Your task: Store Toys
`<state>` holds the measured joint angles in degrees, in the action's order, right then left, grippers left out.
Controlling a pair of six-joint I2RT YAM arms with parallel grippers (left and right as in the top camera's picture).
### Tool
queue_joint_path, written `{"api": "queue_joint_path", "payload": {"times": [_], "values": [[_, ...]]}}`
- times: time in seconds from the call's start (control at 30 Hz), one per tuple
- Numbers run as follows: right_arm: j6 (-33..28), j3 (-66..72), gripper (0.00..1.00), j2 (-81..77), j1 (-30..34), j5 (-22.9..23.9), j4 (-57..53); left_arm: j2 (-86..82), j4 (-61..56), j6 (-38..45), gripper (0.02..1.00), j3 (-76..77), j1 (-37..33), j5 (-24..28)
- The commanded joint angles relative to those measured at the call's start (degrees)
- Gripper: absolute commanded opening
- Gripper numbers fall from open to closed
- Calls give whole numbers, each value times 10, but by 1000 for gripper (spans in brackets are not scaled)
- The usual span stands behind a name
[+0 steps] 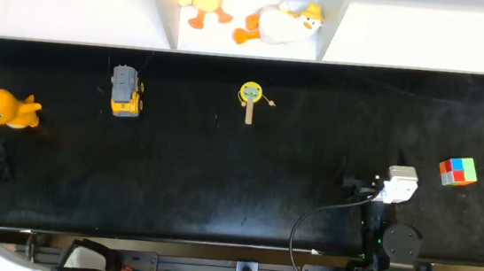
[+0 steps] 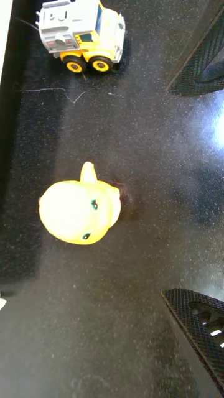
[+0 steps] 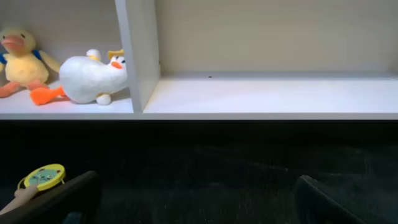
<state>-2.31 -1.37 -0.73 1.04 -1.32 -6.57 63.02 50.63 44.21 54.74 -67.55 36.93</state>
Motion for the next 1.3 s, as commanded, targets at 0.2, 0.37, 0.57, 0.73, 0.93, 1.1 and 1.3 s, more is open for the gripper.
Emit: {"api": "queue_joint_path", "payload": {"times": [0.2,0.37,0.57,0.73,0.93,1.1,1.3], "values": [[2,2,996,5,1,-5,2,74,-68,23,998,16,2,20],[2,2,996,5,1,-5,2,108,-93,23,998,16,12,20],[2,2,993,5,1,-5,2,156,-137,23,998,16,47,-9],[2,2,996,5,1,-5,2,177,-186,22,998,16,84,-21],[2,2,996,5,1,-5,2,189,-236,-12,1000,17,113,-31],[2,2,996,5,1,-5,2,200,-233,-12,1000,18,120,-40],[2,2,996,5,1,-5,2,218,-197,-12,1000,30,120,-67]]}}
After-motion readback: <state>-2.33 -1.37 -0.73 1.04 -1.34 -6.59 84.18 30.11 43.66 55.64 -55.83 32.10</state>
